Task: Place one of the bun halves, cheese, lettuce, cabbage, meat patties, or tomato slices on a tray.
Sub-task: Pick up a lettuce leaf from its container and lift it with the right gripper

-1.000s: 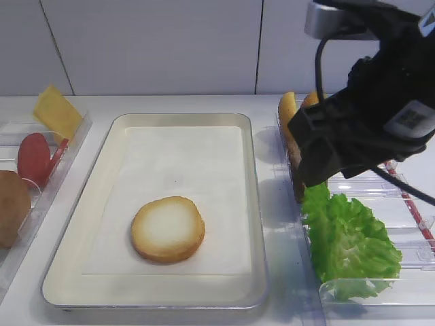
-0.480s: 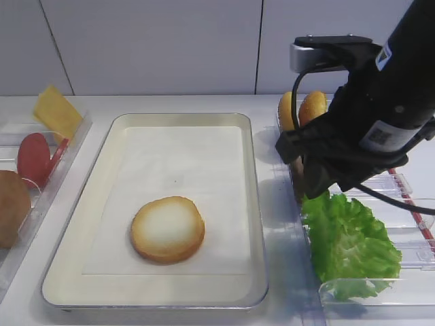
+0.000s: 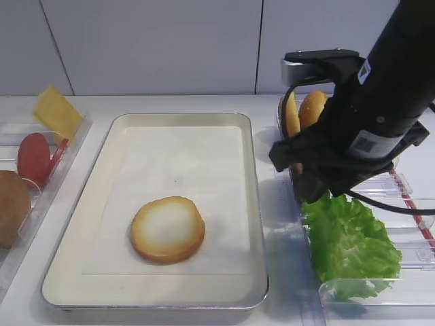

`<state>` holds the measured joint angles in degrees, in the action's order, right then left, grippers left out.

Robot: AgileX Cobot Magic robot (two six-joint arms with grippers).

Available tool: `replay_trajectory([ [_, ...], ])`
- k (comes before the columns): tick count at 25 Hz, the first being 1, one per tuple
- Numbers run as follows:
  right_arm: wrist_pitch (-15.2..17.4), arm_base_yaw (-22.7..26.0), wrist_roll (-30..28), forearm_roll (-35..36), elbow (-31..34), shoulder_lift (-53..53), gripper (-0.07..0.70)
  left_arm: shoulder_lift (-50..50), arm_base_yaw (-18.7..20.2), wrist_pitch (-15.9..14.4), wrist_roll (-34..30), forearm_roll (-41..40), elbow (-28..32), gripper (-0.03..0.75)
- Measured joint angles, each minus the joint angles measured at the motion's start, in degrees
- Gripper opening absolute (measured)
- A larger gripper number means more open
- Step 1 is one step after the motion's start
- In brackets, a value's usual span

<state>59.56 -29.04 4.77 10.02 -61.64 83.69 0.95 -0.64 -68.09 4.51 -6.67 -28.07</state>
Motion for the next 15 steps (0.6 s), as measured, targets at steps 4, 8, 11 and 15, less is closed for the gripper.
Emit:
replay_trajectory([
  [4,0.4,0.0,0.0,-0.5,0.0,0.9,0.192,0.0,0.0,0.0,0.0,0.0,0.0,0.438],
  [8,0.6,0.0,-0.1,-0.7,0.0,2.2,0.161,0.0,0.0,0.0,0.0,0.0,0.0,0.438],
  [11,0.7,0.0,-2.1,-0.7,0.0,2.2,0.097,0.0,0.0,0.0,0.0,0.0,0.0,0.438],
  [15,1.6,0.0,-4.8,-0.2,0.0,2.2,0.056,0.0,0.0,0.0,0.0,0.0,0.0,0.438],
])
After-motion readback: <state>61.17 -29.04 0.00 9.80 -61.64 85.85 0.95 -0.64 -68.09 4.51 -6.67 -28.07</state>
